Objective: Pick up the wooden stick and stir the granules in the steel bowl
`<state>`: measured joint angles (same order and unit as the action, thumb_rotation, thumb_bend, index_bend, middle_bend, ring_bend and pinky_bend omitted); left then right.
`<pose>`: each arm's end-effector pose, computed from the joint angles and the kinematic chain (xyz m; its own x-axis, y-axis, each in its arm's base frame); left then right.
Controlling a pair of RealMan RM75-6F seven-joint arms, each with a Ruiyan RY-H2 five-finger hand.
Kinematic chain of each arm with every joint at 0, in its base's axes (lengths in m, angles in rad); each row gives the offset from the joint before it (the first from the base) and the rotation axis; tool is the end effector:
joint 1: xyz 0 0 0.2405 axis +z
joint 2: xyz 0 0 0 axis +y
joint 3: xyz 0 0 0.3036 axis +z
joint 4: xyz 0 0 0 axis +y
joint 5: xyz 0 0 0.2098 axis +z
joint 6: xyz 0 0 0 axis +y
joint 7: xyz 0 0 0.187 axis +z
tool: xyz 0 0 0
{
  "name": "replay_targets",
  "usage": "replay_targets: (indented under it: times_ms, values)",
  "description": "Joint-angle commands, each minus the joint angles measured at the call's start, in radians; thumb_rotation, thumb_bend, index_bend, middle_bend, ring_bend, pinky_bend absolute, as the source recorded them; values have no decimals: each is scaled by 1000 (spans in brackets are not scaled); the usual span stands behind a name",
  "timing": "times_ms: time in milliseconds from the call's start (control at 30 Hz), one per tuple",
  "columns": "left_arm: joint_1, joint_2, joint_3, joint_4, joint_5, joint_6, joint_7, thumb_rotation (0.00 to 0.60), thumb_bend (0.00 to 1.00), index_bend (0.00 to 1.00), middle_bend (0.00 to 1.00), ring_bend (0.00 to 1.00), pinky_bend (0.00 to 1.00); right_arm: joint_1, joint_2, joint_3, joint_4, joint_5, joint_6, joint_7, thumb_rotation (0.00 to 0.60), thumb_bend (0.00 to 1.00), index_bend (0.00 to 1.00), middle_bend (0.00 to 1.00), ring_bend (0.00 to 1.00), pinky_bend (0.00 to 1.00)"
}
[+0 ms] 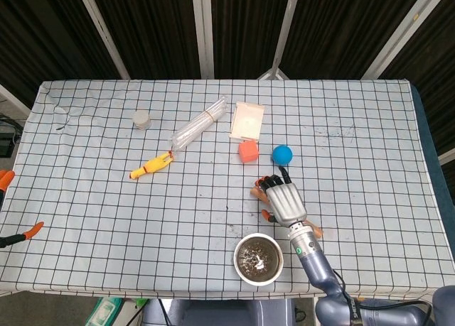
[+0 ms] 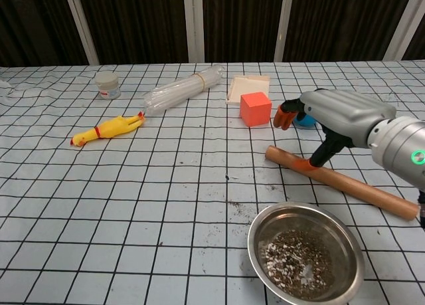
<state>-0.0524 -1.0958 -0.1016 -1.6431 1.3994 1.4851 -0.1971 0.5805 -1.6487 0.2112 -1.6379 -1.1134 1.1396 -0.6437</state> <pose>-0.3674 0.2253 0.2017 0.1894 -0.0583 0.9802 0.9776 0.1050 -0.1827 -0.1675 -0.3614 -0.0406 0.4456 -0.1801 0.8770 -0.8738 -0.3008 0.3822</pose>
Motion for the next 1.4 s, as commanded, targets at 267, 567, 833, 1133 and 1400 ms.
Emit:
replay_targets:
  times_ms: [267,567,833,1133,1400]
  values:
    - [-2,4,0,-4,-4,-7,-6,600,122,0,0,0,0,37,-56,17,77,51,-3,-28,600,291,403,352,294,52]
    - [-4,7,1,-9,-5,-14,-8,600,122,0,0,0,0,56,-89,18,116,87,-8,-37,600,291,408,353,296,52]
    - [-5,12,2,-12,-9,-21,-16,600,122,0,0,0,0,75,-114,27,157,131,-19,-45,600,291,408,353,296,63]
    - [-6,14,3,-14,-9,-25,-19,600,121,0,0,0,0,90,-123,30,173,162,-20,-58,600,291,408,353,296,73]
    - [-7,16,3,-16,-11,-29,-22,600,122,0,0,0,0,98,-118,27,176,191,-21,-74,600,291,408,353,298,73]
